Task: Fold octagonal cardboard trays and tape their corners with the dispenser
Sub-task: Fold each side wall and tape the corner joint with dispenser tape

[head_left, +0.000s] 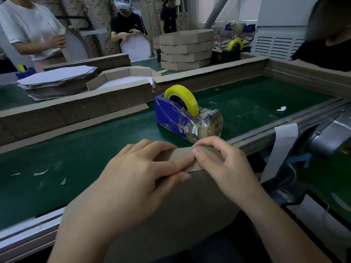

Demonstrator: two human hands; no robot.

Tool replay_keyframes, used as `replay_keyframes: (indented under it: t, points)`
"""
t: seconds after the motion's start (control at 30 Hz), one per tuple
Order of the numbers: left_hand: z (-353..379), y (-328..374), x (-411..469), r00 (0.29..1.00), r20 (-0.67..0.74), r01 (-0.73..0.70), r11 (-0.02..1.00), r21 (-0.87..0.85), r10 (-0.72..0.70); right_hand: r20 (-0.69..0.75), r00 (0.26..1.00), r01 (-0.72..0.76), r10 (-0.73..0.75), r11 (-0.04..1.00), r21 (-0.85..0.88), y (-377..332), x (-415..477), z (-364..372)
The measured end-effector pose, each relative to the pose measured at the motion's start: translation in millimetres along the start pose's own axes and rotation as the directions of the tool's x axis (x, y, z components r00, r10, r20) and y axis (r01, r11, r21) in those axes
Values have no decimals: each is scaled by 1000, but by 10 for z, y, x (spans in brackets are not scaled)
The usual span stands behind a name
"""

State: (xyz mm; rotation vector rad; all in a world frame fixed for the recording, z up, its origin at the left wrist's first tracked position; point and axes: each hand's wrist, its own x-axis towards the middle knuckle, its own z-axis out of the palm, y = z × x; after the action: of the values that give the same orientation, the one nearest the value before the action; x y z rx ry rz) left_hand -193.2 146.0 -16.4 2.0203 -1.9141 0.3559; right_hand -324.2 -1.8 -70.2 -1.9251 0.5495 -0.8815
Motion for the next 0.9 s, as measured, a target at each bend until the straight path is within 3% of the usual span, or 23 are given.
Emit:
replay_keyframes:
  t: [0.1,0.27,0.37,0.43,0.5,0.6,0.7,0.9]
  points:
    - [34,-27,19,1000,-6,14,1000,10,-14,36,999,3,-3,1000,15,59,96,-132]
    - [58,-78,33,999,-18,49,999,-16,-50,-236,972,-11,-11,996,-90,157,794,-467]
    - [64,-69,14,997,-27,77,995,-58,-79,-93,976,-217,198,935,-282,257,1267,-501]
    - [63,-65,-1,996,-32,85,994,-64,-88,57,938,-321,342,918,-235,278,1376,-470]
    - [69,-79,-10,995,-44,85,995,-54,-88,124,914,-362,386,915,-181,281,1384,-475]
    - [73,-100,-35,993,-59,100,994,-54,-103,124,914,-390,387,921,1,285,1354,-496]
    - [69,-100,-30,992,-63,105,993,-58,-109,110,871,-491,479,844,216,286,1334,-486]
    - [66,-95,-12,994,-54,91,994,-56,-94,181,807,-590,562,754,290,205,1355,-522]
